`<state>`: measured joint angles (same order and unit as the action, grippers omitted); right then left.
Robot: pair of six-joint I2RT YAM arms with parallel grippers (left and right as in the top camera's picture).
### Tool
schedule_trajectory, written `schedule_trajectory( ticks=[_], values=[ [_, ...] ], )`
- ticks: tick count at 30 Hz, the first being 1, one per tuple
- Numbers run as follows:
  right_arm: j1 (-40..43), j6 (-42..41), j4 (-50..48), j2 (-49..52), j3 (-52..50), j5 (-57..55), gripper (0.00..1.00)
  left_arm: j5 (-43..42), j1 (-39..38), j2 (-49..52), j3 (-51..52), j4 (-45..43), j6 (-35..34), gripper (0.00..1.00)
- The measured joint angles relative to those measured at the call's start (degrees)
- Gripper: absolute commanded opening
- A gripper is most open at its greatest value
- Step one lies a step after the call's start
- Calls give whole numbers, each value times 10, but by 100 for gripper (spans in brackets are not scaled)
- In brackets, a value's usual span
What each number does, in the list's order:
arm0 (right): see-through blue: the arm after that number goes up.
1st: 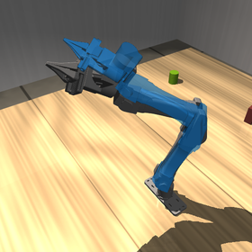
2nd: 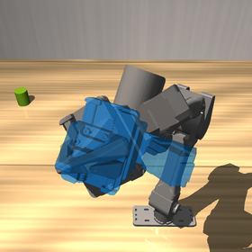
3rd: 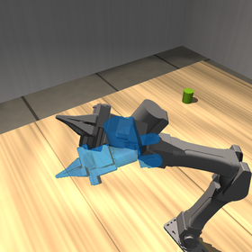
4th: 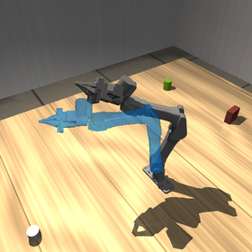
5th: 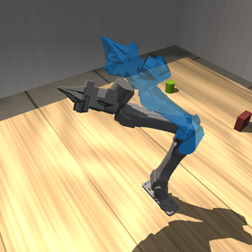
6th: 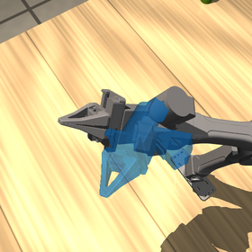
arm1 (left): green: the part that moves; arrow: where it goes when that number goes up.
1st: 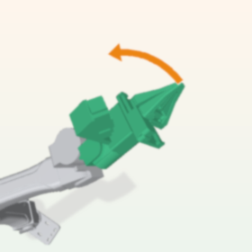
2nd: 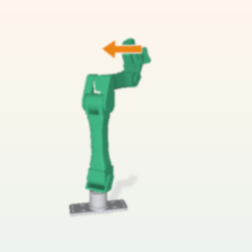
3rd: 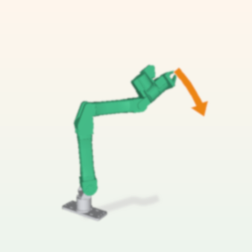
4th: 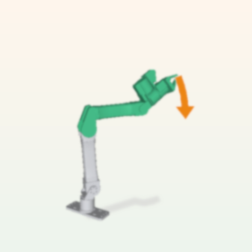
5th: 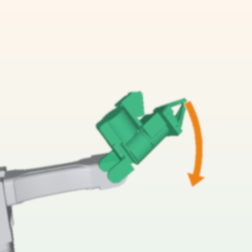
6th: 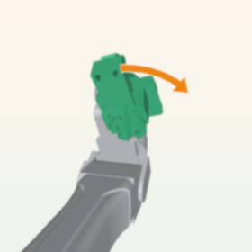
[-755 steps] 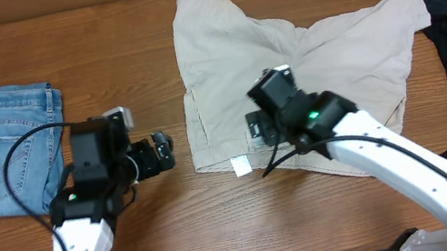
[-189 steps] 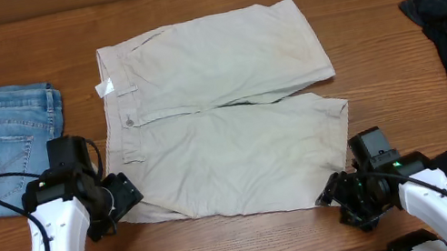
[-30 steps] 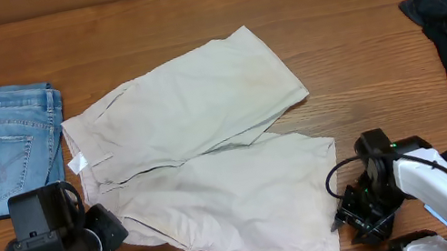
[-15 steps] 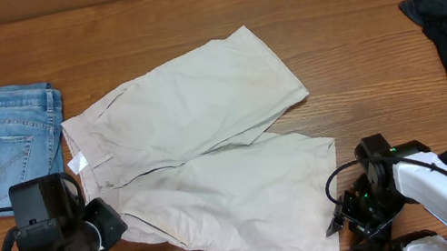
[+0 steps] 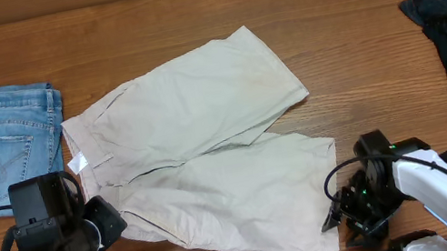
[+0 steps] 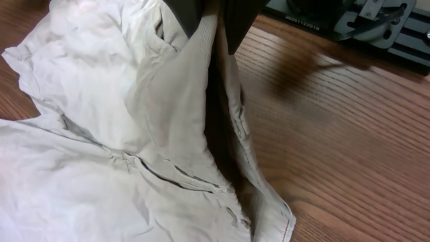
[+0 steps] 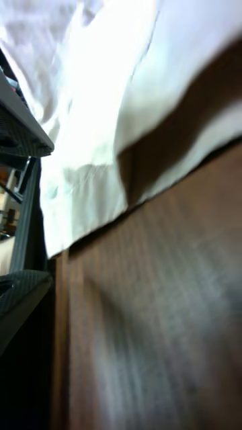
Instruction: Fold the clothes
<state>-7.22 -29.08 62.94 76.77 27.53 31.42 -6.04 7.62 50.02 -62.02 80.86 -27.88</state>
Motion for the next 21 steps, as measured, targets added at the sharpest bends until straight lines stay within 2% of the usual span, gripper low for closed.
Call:
schedule_trajectory(
  ticks=[15, 21],
  values=[
    [0, -3, -2, 0, 4, -33, 62, -5, 0, 0, 0, -27, 0, 8],
    [-18, -7, 22, 0, 38, -45, 70, -7, 0, 0, 0, -30, 0, 8]
  ],
)
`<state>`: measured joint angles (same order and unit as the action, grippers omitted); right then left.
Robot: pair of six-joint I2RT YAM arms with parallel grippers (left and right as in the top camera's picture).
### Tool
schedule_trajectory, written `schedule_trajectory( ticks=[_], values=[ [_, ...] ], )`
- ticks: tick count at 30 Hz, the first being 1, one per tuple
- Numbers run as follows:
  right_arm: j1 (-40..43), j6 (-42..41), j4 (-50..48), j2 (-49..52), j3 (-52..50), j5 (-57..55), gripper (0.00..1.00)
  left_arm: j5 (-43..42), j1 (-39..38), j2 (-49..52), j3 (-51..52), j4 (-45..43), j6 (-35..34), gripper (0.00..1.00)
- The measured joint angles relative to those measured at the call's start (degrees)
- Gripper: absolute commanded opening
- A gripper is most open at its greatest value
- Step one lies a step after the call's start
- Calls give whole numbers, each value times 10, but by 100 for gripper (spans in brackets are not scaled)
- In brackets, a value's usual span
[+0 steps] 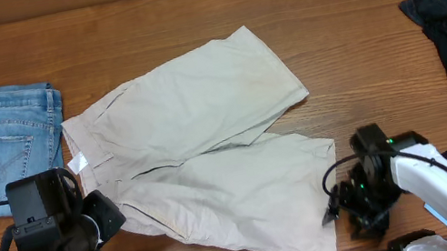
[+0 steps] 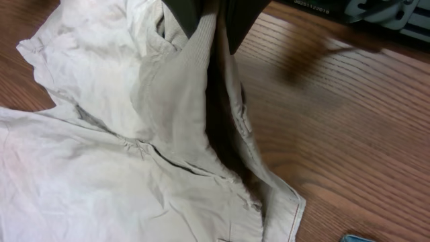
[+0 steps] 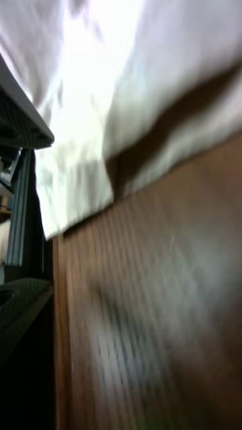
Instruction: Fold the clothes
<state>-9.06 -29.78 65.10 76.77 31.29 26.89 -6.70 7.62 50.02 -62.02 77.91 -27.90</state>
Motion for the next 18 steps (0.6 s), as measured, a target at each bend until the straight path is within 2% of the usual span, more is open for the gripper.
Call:
schedule_trajectory(
  ticks=[5, 18],
  values=[
    [-25, -2, 16, 0, 64, -19, 71, 0, 0, 0, 0, 0, 0, 9],
    [-158, -78, -10, 0, 59, -47, 74, 0, 0, 0, 0, 0, 0, 10]
  ],
)
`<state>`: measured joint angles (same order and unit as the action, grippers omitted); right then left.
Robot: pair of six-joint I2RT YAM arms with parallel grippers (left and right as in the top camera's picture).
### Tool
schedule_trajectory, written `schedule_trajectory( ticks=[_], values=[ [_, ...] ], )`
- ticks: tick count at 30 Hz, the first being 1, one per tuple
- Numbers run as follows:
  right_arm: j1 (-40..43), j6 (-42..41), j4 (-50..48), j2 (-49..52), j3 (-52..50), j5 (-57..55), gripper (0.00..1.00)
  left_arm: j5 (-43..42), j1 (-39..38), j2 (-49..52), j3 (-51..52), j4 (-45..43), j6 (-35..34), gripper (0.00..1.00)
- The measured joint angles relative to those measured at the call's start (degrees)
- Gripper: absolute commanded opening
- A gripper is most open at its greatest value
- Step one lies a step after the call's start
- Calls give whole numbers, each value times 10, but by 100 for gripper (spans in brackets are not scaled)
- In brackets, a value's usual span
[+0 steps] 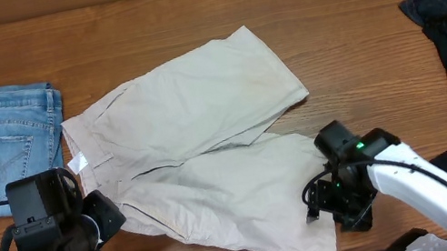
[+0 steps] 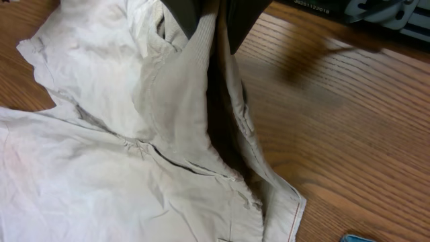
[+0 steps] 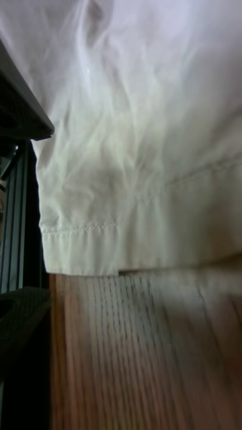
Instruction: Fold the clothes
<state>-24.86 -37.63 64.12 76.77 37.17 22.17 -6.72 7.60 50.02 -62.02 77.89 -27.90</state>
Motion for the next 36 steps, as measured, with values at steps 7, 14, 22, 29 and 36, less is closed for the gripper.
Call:
schedule_trajectory(
  ticks=[7, 14, 22, 29, 36],
  values=[
    [-15, -38, -19, 0, -34, -1, 73, 0, 0, 0, 0, 0, 0, 10],
    [-24, -49, -65, 0, -61, 12, 72, 0, 0, 0, 0, -1, 0, 10],
    [-41, -78, -86, 0, -92, 31, 46, 0, 0, 0, 0, -1, 0, 11],
    [-41, -84, -89, 0, -92, 35, 22, 0, 0, 0, 0, -2, 0, 11],
    [-41, -87, -98, 0, -92, 38, 4, 0, 0, 0, 0, -2, 0, 11]
  ],
)
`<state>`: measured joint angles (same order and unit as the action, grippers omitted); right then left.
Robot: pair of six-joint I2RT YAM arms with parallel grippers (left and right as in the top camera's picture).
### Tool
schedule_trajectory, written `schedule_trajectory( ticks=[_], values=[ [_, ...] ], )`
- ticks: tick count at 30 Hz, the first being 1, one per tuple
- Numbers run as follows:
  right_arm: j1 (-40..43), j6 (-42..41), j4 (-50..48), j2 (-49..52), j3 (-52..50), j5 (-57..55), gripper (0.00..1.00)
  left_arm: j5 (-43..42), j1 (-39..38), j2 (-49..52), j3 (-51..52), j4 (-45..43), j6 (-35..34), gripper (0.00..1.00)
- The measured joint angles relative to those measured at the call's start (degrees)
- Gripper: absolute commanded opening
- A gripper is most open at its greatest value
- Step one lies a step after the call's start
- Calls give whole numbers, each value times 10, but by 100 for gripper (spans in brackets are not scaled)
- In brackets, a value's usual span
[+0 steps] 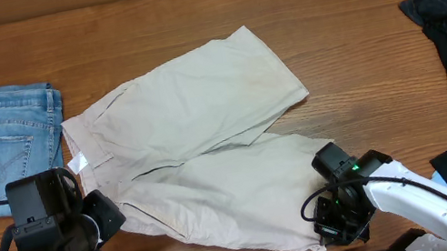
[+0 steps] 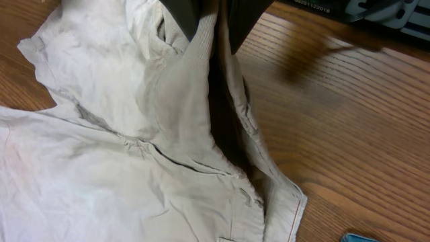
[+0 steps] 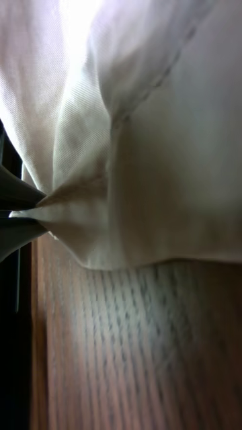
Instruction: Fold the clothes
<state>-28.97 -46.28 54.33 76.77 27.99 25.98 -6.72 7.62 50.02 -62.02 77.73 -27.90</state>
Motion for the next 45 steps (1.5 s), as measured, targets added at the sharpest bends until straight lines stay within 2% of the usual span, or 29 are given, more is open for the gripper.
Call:
schedule_trajectory(
  ticks=[4, 8, 15, 22, 28, 33, 45],
  values=[
    [0, 0, -2, 0, 0, -2, 4, 0, 0, 0, 0, 0, 0, 11],
    [2, 2, 37, 0, 28, -23, 4, 4, 0, 0, 0, 0, 0, 11],
    [26, 30, 118, -10, 163, -96, 4, 15, 0, 0, 0, 5, 0, 10],
    [80, 96, 160, -10, 304, -129, 4, 27, 0, 0, 0, -9, 0, 9],
    [139, 158, 191, -4, 387, -143, 4, 47, 0, 2, 0, -68, 0, 8],
    [173, 203, 197, 43, 457, -158, 4, 53, 0, 28, 0, -121, -2, 7],
    [177, 276, 127, 168, 611, -191, 4, 55, 0, 159, 0, -291, -5, 6]
  ],
)
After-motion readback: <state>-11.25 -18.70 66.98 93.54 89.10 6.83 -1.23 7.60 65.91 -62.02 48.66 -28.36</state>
